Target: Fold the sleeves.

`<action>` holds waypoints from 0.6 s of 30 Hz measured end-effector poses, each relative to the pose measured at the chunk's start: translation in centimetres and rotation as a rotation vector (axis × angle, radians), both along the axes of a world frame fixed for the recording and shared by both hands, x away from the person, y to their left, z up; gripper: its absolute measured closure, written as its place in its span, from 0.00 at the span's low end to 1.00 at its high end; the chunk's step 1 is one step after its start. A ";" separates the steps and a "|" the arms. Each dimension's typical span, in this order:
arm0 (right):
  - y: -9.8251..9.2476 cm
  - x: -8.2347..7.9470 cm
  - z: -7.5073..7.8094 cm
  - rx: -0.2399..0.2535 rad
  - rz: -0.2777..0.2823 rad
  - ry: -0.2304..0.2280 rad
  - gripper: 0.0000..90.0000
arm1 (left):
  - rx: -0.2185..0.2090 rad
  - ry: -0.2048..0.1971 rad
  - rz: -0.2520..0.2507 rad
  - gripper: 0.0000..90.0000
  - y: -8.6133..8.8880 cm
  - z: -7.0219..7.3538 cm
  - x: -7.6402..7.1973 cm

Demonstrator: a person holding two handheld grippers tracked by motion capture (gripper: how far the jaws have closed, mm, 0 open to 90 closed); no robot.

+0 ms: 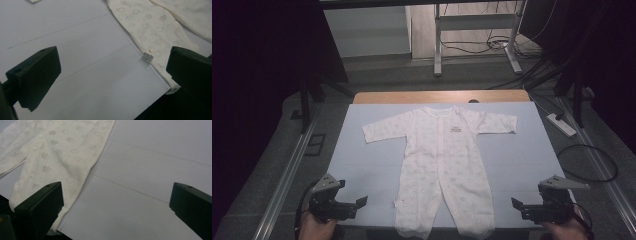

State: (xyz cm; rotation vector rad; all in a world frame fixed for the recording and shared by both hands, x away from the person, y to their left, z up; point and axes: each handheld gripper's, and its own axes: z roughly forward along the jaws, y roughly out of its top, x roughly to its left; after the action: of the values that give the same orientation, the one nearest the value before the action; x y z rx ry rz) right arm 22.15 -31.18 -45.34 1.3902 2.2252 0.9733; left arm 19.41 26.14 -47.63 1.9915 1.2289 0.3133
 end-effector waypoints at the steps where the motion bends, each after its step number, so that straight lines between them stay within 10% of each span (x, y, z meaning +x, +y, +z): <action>1: 0.0 0.0 0.0 0.001 0.001 -0.001 0.00 | 0.004 0.001 -0.003 0.00 0.0 0.1 0.1; 18: 0.2 0.2 0.0 -0.004 0.006 0.000 0.00 | 0.002 0.009 0.003 0.00 0.1 -0.3 2.2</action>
State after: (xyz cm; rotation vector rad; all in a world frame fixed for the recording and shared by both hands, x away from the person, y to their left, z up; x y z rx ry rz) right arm 22.36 -30.99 -45.35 1.3824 2.2312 0.9704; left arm 21.63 26.27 -47.96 1.9944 1.2381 0.3073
